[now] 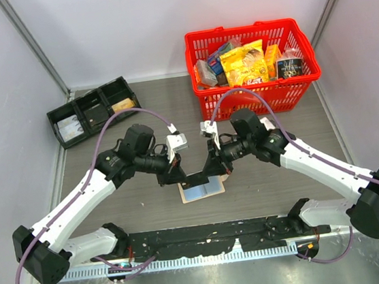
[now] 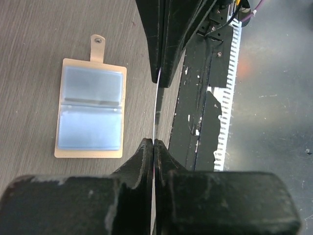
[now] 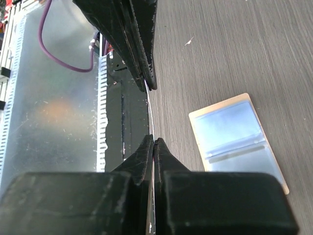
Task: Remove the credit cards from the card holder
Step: Place the credit card in the storage box.
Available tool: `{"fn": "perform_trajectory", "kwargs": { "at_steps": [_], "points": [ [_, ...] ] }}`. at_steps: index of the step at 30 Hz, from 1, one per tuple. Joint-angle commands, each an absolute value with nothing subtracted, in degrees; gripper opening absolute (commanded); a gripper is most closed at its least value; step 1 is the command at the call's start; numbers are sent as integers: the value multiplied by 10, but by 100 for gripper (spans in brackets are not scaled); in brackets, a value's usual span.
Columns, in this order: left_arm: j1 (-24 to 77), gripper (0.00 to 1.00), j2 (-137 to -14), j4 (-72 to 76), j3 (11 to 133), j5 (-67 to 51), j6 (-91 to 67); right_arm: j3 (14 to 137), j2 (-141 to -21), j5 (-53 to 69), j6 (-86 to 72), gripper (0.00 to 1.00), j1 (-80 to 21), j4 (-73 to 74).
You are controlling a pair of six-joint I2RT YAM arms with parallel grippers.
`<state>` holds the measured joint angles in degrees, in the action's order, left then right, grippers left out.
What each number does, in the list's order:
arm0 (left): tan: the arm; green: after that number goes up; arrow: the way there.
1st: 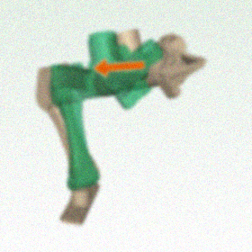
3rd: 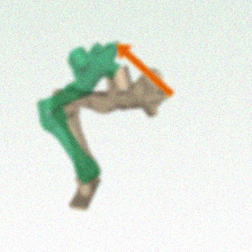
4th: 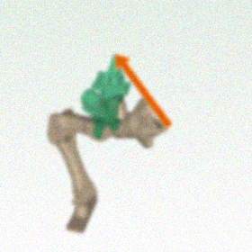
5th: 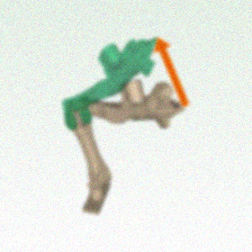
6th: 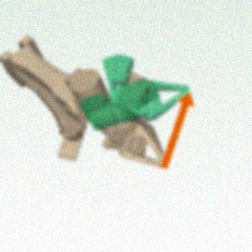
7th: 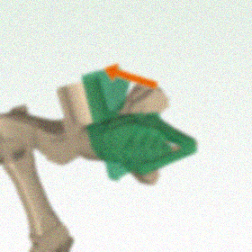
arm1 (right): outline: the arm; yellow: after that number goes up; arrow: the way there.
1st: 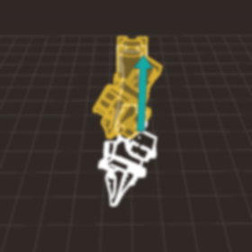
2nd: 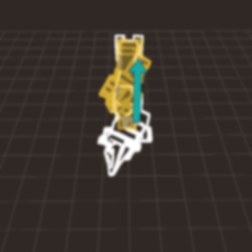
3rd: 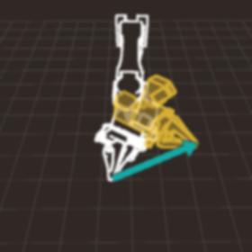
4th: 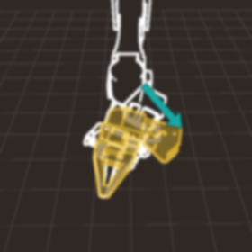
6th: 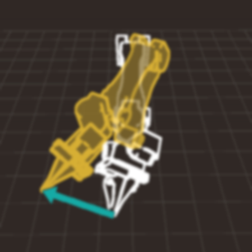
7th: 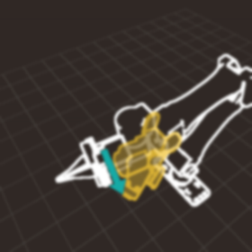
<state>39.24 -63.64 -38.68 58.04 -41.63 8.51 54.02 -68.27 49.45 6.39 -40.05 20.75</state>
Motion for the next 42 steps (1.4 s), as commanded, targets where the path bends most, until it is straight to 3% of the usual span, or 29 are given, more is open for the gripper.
{"fn": "perform_trajectory", "kwargs": {
  "at_steps": [1, 3, 4, 6, 13, 22, 31, 38, 42],
  "points": [
    [392, 11, -628, -394, 599, -409, 95, 563, -683, 506, 63, 1, -403, 192],
    [393, 30, -614, -368, 590, -377, 72, 556, -683, 497, 48, 1, -399, 179],
    [393, 46, -603, -344, 578, -345, 41, 545, -683, 485, 22, 1, -396, 171],
    [393, 64, -578, -298, 553, -234, -18, 522, -679, 463, -42, 1, -381, 104],
    [391, 98, -484, -136, 452, 22, -264, 432, -644, 389, -284, 1, -308, -109],
    [391, 94, -384, 115, 283, 58, -541, 342, -628, 302, -517, 1, -307, -350],
    [393, 87, -452, 341, 220, 5, -657, 289, -658, 263, -663, 1, -313, -498],
    [398, 72, -528, 429, 223, 3, -676, 272, -677, 251, -693, 1, -335, -545],
    [400, 54, -555, 458, 226, 3, -685, 272, -685, 255, -693, 1, -338, -549]
  ]
}}
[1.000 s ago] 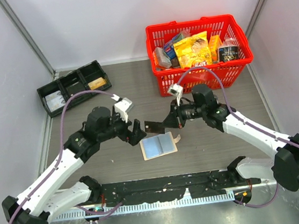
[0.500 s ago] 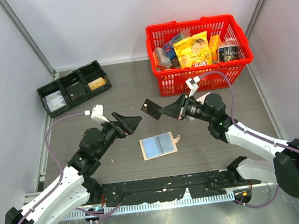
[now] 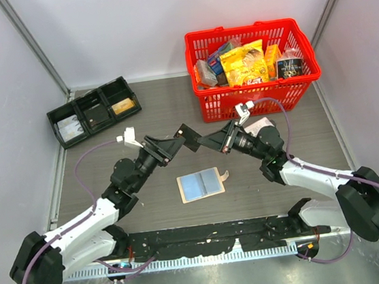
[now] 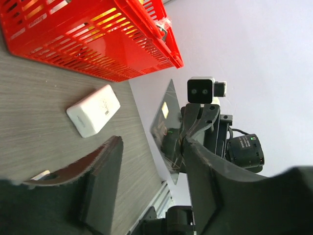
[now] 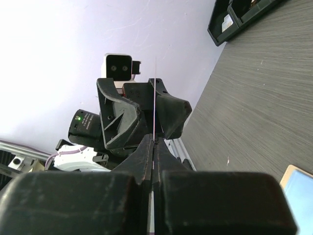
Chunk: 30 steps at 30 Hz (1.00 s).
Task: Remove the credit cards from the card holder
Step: Place the credit card in the storage box.
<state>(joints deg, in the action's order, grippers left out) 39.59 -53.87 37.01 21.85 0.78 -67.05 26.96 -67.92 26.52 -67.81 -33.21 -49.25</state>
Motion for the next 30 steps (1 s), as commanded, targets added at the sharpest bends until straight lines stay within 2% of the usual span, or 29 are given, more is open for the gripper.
{"fn": "perform_trajectory", "kwargs": {
  "at_steps": [1, 5, 8, 10, 11, 13, 16, 17, 19, 21, 25, 30],
  "points": [
    [400, 50, -558, 461, 227, 3, -686, 272, -686, 256, -694, 1, -338, -551],
    [405, 33, -570, 475, 224, 3, -695, 271, -698, 258, -696, 1, -344, -562],
    [406, 11, -578, 498, 218, 3, -703, 268, -705, 258, -701, 1, -345, -574],
    [406, 0, -580, 511, 212, 8, -711, 265, -708, 256, -702, 1, -345, -577],
    [405, 0, -579, 514, 209, 11, -714, 264, -708, 256, -701, 2, -345, -576],
    [405, 0, -577, 520, 200, 27, -722, 260, -706, 250, -699, 12, -345, -573],
    [402, 0, -567, 519, 183, 59, -726, 256, -697, 234, -687, 48, -343, -550],
    [398, 0, -563, 516, 178, 67, -726, 256, -689, 234, -681, 54, -338, -531],
    [382, 0, -553, 504, 168, 77, -726, 258, -674, 226, -649, 75, -331, -490],
    [360, 0, -535, 485, 160, 88, -731, 262, -653, 222, -621, 81, -324, -445],
    [272, 0, -493, 436, 145, 93, -748, 266, -600, 189, -576, 82, -313, -354],
    [140, 0, -457, 335, 147, 98, -773, 236, -554, 178, -530, 82, -300, -342]
  ]
}}
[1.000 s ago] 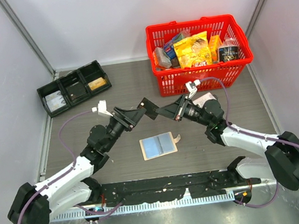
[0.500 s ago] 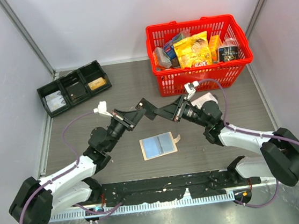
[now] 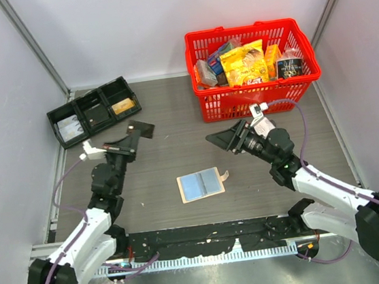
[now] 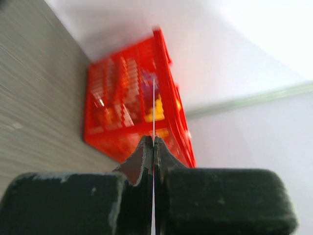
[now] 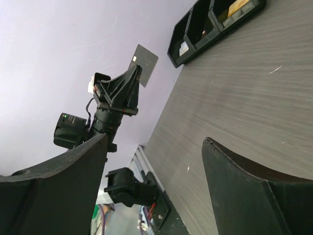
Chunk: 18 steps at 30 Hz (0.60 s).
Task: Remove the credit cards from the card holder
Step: Place the credit card in the storage box.
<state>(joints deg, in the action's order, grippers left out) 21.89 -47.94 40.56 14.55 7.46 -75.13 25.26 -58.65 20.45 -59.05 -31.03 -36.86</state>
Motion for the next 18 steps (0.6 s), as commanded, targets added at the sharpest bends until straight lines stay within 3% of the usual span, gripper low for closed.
{"fn": "perform_trajectory", "kwargs": {
  "at_steps": [1, 7, 11, 18],
  "points": [
    [110, 0, -458, 328, 147, 96, -784, 234, -553, 187, -516, 82, -297, -335],
    [-42, 0, -543, 363, 168, 67, -822, 239, -560, 215, -506, 82, -283, -301],
    [-76, 0, -645, 410, 212, 85, -826, 241, -564, 223, -499, 82, -269, -302],
    [-108, 0, -874, 502, 329, 111, -842, 298, -541, 186, -376, 82, -265, -147]
  ]
}}
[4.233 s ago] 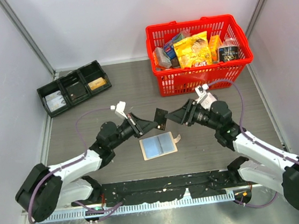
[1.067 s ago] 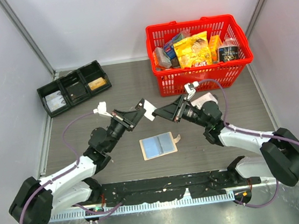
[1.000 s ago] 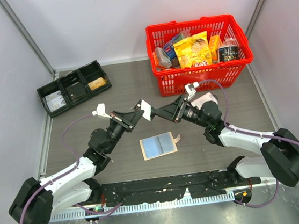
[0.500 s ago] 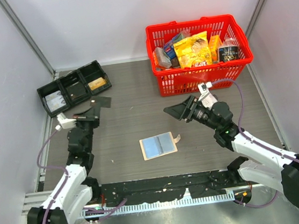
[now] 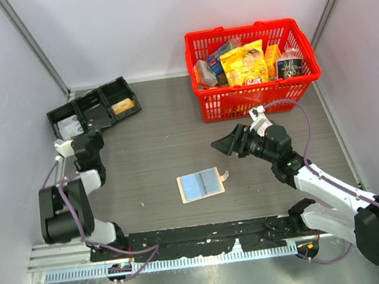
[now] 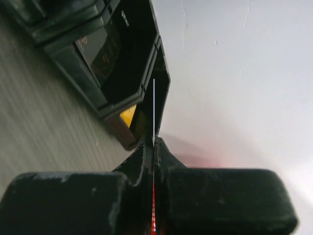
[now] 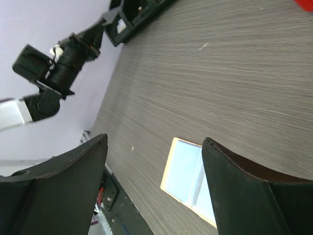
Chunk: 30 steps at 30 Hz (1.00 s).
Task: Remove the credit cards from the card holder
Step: Place the credit card in the storage box.
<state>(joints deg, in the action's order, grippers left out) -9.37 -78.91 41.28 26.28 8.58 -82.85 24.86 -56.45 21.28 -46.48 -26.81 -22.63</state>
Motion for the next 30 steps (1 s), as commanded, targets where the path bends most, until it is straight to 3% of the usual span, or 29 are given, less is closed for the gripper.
{"fn": "perform_trajectory", "kwargs": {
  "at_steps": [1, 11, 24, 28, 30],
  "points": [
    [-110, 0, -905, 498, 354, 114, -839, 305, -534, 179, -367, 82, -265, -138],
    [-109, 0, -1091, 445, 554, 162, -868, 321, -530, 132, -302, 82, -264, -86],
    [-106, 1, -1175, 385, 629, 184, -896, 327, -548, 121, -289, 82, -261, -81],
    [-106, 7, -1179, 365, 634, 175, -903, 328, -549, 122, -287, 82, -261, -78],
    [-106, 16, -1172, 356, 630, 172, -902, 330, -551, 120, -286, 82, -260, -74]
  ]
}}
